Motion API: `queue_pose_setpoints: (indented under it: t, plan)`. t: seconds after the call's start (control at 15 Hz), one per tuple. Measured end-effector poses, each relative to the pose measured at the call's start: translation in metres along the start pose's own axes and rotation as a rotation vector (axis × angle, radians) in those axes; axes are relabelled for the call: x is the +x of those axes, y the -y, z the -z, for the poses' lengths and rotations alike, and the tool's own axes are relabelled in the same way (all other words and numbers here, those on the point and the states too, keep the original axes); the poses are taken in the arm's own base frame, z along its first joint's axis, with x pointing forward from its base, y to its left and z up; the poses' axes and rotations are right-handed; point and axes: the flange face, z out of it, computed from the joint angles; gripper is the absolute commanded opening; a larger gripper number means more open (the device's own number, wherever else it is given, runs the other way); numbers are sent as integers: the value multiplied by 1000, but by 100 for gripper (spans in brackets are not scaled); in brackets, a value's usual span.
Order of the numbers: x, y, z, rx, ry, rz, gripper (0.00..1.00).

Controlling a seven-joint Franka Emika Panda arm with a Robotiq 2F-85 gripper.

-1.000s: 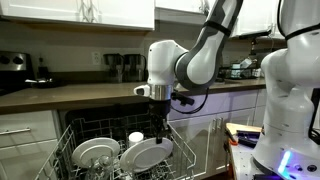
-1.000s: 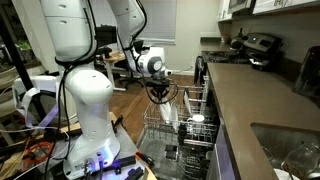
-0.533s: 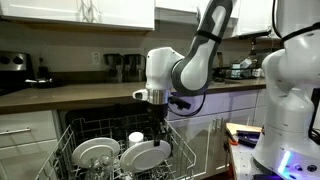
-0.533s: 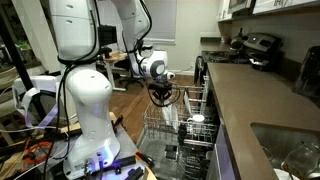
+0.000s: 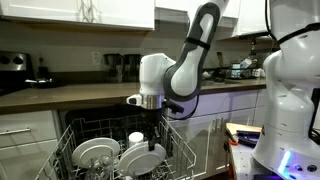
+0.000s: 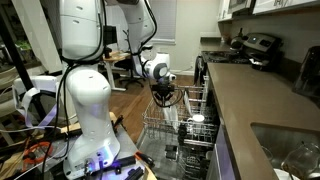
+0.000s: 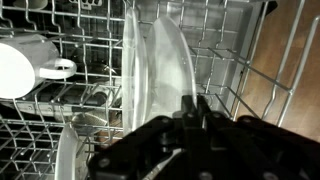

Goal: Place the white plate in the dishwasher

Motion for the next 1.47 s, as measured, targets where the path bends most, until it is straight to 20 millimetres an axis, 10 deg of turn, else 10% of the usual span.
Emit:
queue_pose_setpoints:
  t: [1.47]
  plan:
    - [4,-14,-19,38,2,16,8]
